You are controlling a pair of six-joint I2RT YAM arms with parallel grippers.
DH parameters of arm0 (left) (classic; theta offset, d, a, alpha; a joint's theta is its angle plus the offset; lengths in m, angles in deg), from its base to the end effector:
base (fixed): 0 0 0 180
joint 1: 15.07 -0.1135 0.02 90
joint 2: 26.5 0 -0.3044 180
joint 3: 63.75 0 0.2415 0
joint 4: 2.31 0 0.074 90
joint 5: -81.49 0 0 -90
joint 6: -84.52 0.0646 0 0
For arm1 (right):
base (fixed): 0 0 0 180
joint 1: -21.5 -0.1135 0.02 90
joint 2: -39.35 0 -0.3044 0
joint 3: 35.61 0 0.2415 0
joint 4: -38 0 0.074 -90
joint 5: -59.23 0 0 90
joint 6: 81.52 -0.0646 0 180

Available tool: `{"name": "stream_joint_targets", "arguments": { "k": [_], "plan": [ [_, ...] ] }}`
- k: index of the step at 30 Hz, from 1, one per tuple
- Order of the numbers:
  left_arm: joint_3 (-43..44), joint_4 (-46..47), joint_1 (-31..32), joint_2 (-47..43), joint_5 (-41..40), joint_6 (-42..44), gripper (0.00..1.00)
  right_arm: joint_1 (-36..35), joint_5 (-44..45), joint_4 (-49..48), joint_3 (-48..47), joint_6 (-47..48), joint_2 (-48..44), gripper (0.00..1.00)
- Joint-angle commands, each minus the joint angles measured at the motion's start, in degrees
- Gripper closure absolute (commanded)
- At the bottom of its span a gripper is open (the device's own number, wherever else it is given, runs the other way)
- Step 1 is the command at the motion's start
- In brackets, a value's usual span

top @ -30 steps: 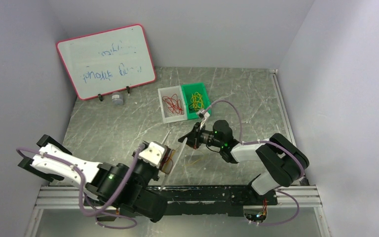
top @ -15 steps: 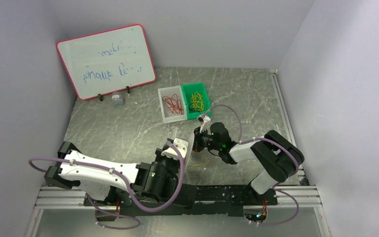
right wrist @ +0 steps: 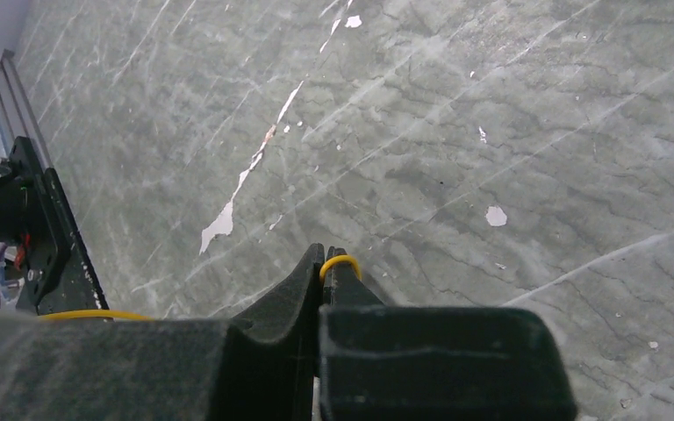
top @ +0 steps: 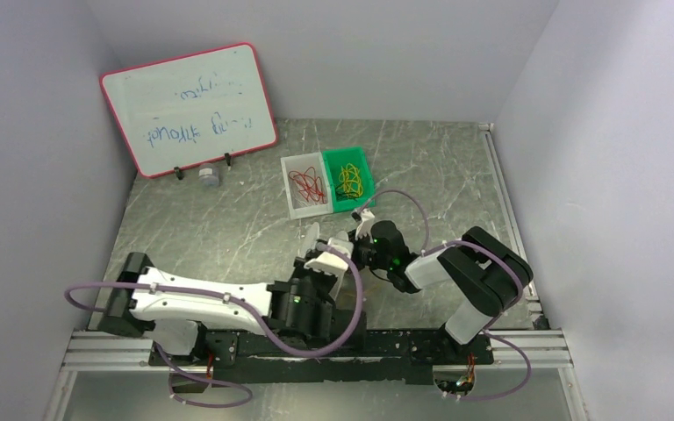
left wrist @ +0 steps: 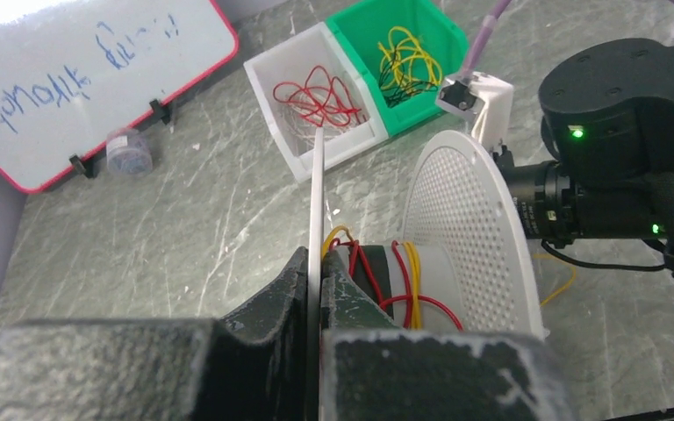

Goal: Wrap the cables

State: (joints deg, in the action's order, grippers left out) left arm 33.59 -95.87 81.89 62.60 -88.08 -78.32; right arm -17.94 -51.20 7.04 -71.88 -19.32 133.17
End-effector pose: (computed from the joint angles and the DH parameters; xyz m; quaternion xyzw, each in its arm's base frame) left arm 0.0314 -0.2670 0.3671 0.1349 0.7563 0.0256 0.6396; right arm 0.2098 0.2017 0.1532 -0.1776 0.8235 0.4120 0.3472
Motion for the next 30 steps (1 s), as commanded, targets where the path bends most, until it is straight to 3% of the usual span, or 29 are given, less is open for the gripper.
{"name": "stream_joint_targets", "arguments": {
  "k": [1,2,3,4,7,12,20,30],
  "plan": [
    [-11.22,35.83,-3.46,-9.37,6.86,37.39,0.93,-0.5,1.04,-1.31,0.54,0.63,0.34,1.0],
    [-20.37,60.79,-7.33,-18.42,24.05,54.01,0.93,-0.61,1.21,-1.44,0.68,0.59,0.16,1.0],
    [-29.17,76.29,-10.9,-23.4,31.02,58.42,0.93,-0.59,1.35,-1.76,0.91,0.47,-0.1,1.0],
    [-32.7,81.76,-14.47,-27.61,38.27,57.34,0.93,-0.58,1.54,-1.99,1.11,0.35,-0.3,1.0],
    [-28.46,74.68,-16.71,-25.33,39.08,56.76,0.93,-0.65,2.24,-1.27,1.94,0.68,-2.1,1.0],
    [-24.13,77.12,-19.18,-18.45,42.86,62.17,0.93,-0.68,2.75,0.5,2.48,1.7,-3.57,1.0],
    [-23.71,81.84,-31.38,-19.04,52.48,59.65,0.93,-1.83,2.49,-2.88,5.16,-0.63,-3.94,1.0],
    [-20.5,79.38,-41.12,-19.4,47.96,52.59,0.93,-7.31,3.7,-9.44,6.77,-4.7,-0.9,1.0]
  ]
}}
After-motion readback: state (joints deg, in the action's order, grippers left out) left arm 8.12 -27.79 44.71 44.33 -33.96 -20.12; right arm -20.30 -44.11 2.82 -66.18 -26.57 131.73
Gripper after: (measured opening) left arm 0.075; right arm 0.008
